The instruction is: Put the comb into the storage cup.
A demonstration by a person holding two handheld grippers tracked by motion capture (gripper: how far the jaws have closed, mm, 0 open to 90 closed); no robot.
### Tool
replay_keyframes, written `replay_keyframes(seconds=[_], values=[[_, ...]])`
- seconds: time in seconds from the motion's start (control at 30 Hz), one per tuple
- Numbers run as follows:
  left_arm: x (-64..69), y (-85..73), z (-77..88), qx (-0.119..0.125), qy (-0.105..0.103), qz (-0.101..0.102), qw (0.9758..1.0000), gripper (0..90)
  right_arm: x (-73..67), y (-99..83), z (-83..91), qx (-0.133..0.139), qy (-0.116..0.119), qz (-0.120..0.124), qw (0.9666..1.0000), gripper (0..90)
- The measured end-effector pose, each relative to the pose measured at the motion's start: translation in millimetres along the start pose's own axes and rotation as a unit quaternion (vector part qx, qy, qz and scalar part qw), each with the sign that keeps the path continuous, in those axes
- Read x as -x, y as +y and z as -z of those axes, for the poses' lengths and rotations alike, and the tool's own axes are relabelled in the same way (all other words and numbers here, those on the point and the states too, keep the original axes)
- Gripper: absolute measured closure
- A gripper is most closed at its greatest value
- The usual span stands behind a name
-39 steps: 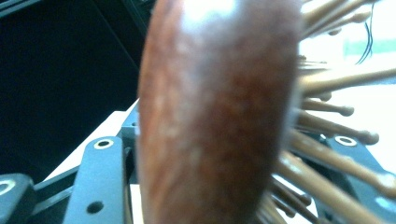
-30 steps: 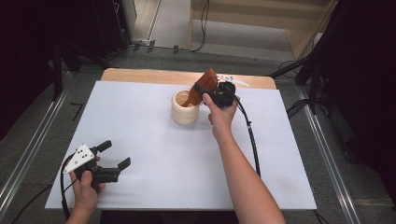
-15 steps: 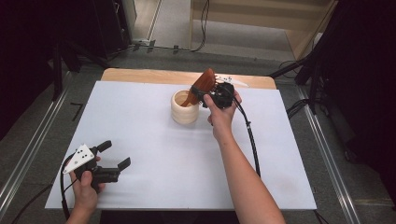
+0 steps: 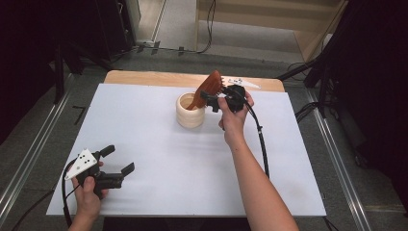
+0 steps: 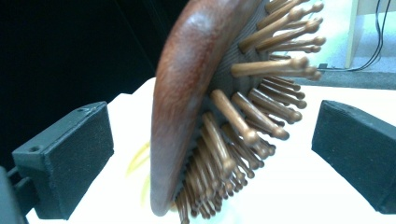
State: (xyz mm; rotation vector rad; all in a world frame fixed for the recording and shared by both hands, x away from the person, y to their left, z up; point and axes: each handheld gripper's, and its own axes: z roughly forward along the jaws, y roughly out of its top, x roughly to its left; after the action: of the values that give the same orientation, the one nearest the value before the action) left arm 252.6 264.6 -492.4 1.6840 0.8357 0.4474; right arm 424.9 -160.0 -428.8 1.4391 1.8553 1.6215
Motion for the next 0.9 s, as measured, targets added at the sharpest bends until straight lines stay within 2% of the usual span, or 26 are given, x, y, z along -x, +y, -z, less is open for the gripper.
replay_keyframes(seconds=[0.23,0.73,0.9], values=[[-0.3,0.1,-0.6,0.000,-0.001,0.000,1.0000,0.0,-1.2,-3.8,10.4,-0.010,-0.006,0.030,0.9995,0.0],[0.2,0.2,-0.5,-0.002,0.000,-0.003,1.0000,0.0,-4.9,-16.3,34.2,-0.006,0.002,0.059,0.9983,0.0],[0.2,0.2,-0.5,-0.002,0.000,-0.003,1.0000,0.0,-6.2,-22.0,43.0,-0.003,-0.009,0.072,0.9974,0.0]])
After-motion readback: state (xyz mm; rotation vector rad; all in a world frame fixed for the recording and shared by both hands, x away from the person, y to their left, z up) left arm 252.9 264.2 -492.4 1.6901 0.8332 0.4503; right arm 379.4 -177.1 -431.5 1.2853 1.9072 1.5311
